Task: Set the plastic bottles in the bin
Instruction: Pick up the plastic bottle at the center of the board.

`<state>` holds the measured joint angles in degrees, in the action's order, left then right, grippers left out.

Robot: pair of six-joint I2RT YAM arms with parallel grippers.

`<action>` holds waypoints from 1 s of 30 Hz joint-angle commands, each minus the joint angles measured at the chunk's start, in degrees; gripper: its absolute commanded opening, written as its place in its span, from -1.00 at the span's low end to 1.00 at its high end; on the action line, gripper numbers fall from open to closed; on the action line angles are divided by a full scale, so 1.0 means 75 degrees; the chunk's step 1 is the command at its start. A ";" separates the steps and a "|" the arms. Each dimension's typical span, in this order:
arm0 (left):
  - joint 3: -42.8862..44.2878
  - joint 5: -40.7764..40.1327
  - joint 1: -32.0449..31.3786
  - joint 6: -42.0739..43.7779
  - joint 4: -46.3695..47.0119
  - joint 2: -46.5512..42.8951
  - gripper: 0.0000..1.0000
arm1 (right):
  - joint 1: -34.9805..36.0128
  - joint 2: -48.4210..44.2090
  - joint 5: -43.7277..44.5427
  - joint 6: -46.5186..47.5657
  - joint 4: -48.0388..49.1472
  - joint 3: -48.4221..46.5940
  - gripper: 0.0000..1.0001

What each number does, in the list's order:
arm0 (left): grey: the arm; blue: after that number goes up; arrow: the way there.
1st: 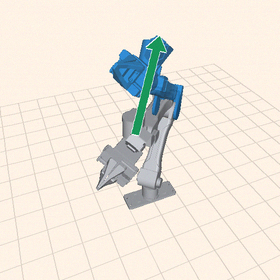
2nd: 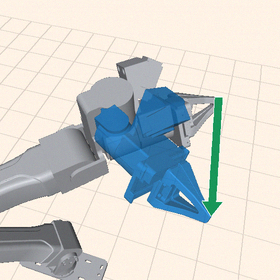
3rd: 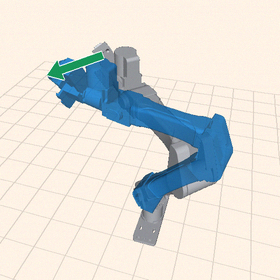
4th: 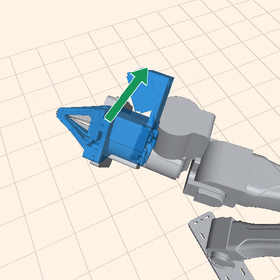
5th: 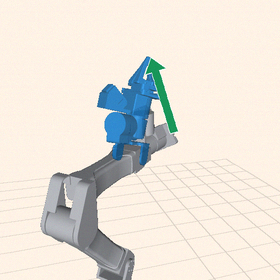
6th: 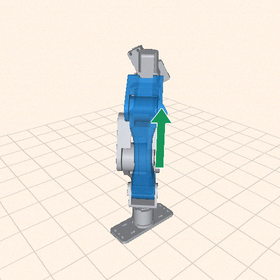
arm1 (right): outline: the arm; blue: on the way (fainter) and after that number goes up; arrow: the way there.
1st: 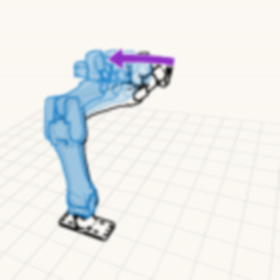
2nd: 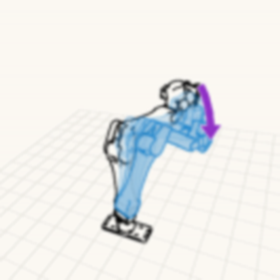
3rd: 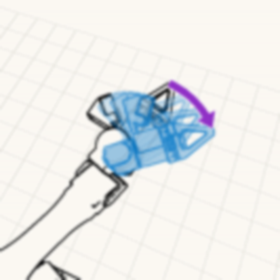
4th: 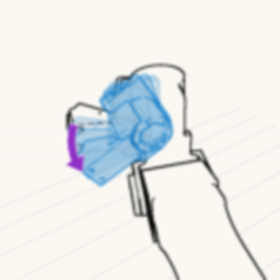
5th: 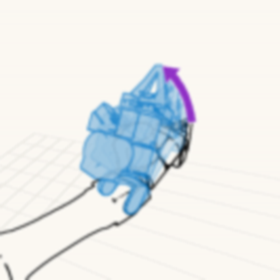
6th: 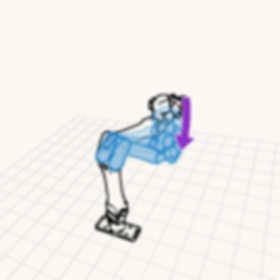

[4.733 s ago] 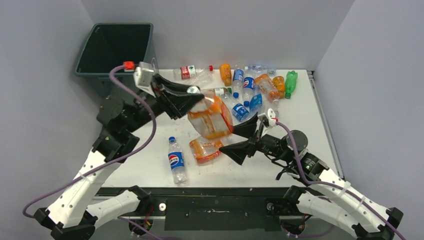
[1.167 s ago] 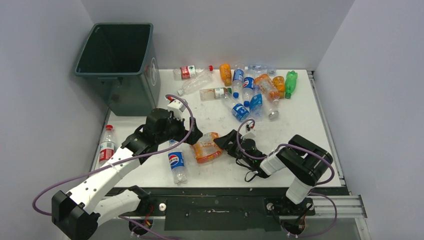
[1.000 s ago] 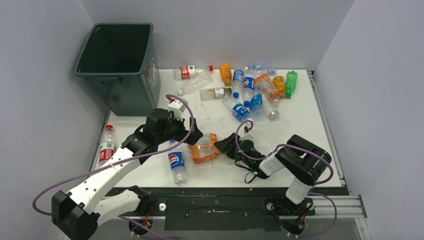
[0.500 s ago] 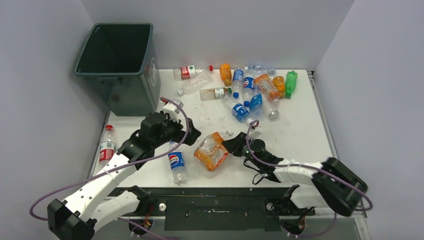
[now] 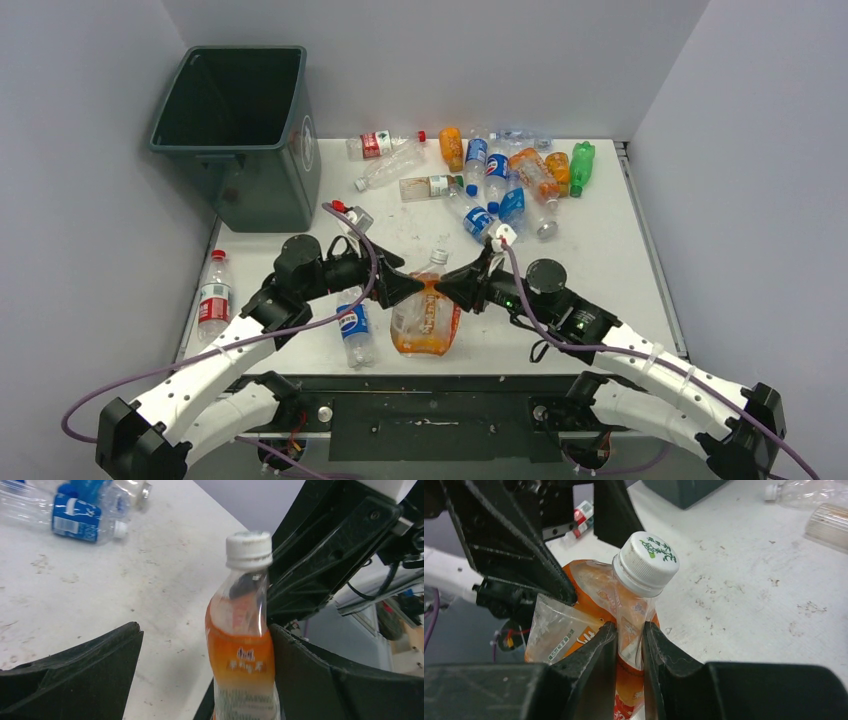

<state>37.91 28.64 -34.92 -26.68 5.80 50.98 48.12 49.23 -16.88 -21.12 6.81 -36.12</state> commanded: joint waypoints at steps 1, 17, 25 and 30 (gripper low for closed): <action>0.0133 0.1407 -0.0052 -0.0514 0.1206 0.0155 0.92 | 0.0407 -0.0108 -0.0535 0.0940 -0.0670 -0.0383 -0.89; 0.0603 0.2322 -0.0204 -0.0543 0.0538 0.0911 0.46 | 0.0555 0.0084 -0.0179 0.1209 -0.0443 -0.0886 -0.89; 0.0577 0.2125 -0.0243 -0.0477 0.0651 0.0747 -0.32 | 0.0549 0.0073 -0.0080 0.1029 -0.0612 -0.1096 -0.30; 0.0438 0.1658 -0.0231 -0.0686 0.1304 0.0205 -0.68 | 0.0533 -0.0291 0.0055 0.0521 -0.0573 -0.0914 0.90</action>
<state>39.48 42.57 -36.62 -31.11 8.32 56.97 51.86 49.93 -17.32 -14.37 0.30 -41.78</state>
